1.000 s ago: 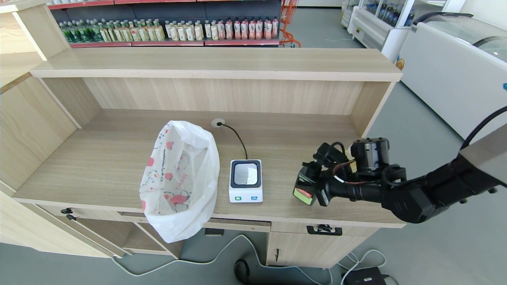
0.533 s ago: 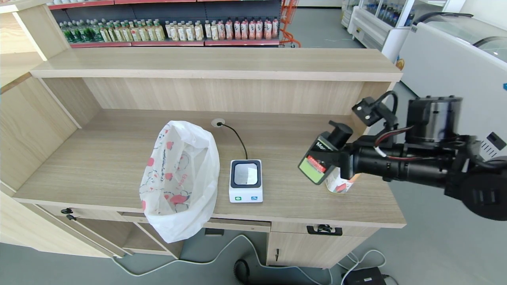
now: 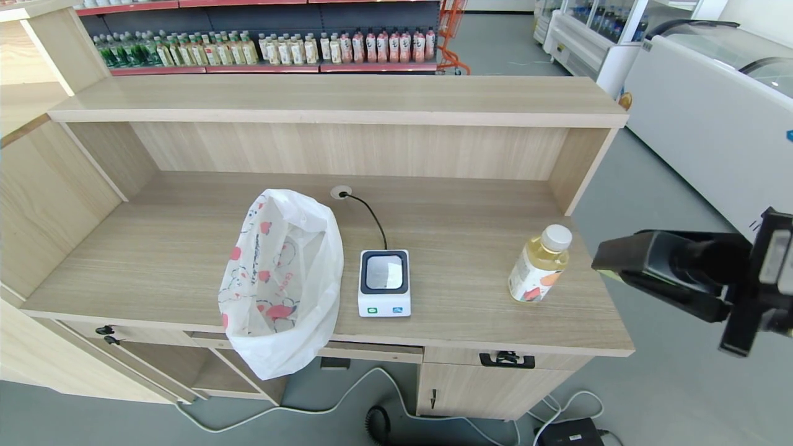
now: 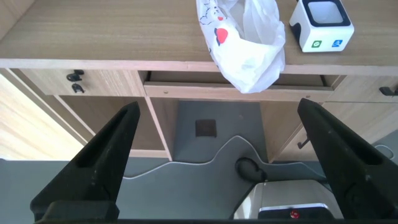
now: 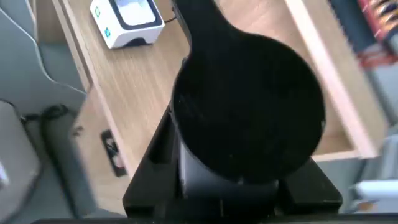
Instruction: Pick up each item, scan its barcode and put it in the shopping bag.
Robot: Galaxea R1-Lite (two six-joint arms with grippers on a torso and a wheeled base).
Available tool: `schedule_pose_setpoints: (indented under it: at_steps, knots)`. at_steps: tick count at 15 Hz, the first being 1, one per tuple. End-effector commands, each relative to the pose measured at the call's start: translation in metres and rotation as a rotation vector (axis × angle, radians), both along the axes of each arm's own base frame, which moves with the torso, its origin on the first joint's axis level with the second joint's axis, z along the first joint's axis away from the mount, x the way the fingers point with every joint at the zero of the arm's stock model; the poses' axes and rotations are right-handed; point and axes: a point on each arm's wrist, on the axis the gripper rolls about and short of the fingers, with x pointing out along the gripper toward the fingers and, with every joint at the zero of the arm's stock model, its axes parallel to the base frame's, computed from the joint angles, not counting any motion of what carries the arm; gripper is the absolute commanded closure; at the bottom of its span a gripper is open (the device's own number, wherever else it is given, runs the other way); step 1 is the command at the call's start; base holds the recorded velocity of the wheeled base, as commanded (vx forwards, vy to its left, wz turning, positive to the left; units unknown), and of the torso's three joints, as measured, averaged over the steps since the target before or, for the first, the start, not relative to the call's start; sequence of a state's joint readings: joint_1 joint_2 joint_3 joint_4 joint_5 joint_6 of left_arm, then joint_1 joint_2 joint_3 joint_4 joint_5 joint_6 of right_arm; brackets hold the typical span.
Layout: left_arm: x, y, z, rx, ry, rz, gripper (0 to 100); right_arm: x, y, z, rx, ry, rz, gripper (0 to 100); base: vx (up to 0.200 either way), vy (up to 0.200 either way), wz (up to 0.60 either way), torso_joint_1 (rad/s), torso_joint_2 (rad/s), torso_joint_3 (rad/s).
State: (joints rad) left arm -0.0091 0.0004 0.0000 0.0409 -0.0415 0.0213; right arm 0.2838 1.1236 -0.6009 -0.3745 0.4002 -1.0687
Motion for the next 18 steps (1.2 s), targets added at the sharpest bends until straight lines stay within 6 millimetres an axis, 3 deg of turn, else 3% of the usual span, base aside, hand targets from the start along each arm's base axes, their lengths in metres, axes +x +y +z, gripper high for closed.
schedule_pose_setpoints:
  at_steps: [1,2,3,6,10,13,18]
  knots:
    - [0.000,0.000,0.000,0.000,0.000,-0.002,0,-0.035,-0.005,-0.007,-0.135,-0.190,0.160,100,0.000,0.000,0.00,0.000,0.00,0.000]
    - [0.000,0.000,0.000,0.000,-0.001,-0.002,0,-0.036,-0.005,-0.008,-0.191,-0.252,0.208,100,0.000,0.000,0.00,0.000,0.00,0.000]
    - [0.000,0.000,0.000,0.000,-0.001,0.000,0,-0.038,-0.004,-0.008,-0.348,-0.440,0.296,100,0.000,0.000,0.00,0.000,0.00,0.000]
    - [0.000,0.000,0.000,0.000,-0.001,0.000,0,-0.047,0.005,-0.004,-0.560,-0.821,0.485,100,0.000,0.000,0.00,0.000,0.00,0.000]
    - [0.000,0.000,0.000,0.000,0.000,0.000,0,-0.061,0.008,0.012,-0.692,-1.270,0.466,100,0.000,0.000,0.00,0.000,0.00,0.000]
    - [0.000,0.000,0.000,0.002,0.000,0.000,0,-0.067,0.007,0.011,-0.711,-1.389,0.486,100,0.000,0.000,0.00,0.000,0.00,0.000]
    - [0.000,0.000,0.000,0.000,-0.001,0.000,0,-0.099,-0.008,0.008,-0.732,-1.541,0.479,100,0.000,0.000,0.00,0.000,0.00,0.000]
